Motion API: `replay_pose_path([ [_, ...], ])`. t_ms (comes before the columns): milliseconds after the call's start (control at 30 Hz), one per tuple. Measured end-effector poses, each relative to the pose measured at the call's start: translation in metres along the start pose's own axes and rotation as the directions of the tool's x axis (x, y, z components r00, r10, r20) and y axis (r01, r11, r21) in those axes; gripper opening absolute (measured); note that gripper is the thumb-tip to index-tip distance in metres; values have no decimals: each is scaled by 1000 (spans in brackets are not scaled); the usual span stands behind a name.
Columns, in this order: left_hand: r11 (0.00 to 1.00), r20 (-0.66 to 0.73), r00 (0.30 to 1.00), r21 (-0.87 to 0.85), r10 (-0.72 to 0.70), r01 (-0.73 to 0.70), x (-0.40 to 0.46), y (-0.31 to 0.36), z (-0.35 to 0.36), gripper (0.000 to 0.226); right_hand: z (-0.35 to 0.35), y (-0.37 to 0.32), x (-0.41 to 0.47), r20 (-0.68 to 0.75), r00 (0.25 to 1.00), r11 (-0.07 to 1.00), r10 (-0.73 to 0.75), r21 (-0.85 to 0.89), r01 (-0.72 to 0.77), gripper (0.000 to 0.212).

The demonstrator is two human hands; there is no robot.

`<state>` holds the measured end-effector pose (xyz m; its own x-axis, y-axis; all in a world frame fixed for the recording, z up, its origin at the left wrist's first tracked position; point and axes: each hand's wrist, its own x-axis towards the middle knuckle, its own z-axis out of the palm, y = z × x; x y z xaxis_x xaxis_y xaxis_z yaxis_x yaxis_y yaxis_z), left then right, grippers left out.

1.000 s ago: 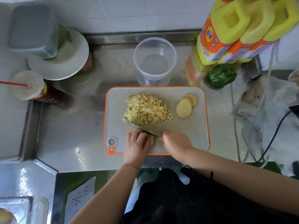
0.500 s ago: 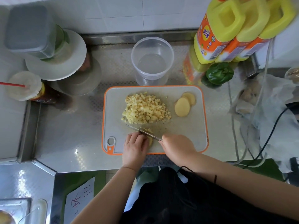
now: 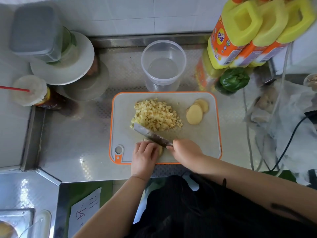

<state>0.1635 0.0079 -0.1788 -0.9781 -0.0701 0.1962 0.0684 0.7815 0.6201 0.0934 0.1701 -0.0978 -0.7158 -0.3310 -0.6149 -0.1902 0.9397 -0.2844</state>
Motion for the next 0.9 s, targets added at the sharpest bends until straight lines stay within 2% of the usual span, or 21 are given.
replay_pose_path([
  [100,999,-11,999,35,38,-38,-2,-2,0,20,-4,2,2,-14,1000,1000,5,13,-5,42],
  [233,996,-5,997,55,72,-71,-3,0,-7,22,-6,0,-12,-105,993,995,-60,-85,51,41],
  [400,998,4,999,52,35,-35,-6,-2,-5,28,-6,-6,-29,-55,987,968,-151,-209,137,38],
  [533,1000,-2,1000,-3,-24,24,-5,0,-5,27,-8,-7,-28,-14,992,959,-125,-257,118,27],
  [667,999,-2,999,-23,-46,46,-6,-1,-4,26,0,-11,-16,22,997,970,-68,-232,71,5],
  [900,999,-7,1000,-24,-22,22,-5,-3,-4,22,3,-7,-9,36,996,993,-84,-86,87,30],
])
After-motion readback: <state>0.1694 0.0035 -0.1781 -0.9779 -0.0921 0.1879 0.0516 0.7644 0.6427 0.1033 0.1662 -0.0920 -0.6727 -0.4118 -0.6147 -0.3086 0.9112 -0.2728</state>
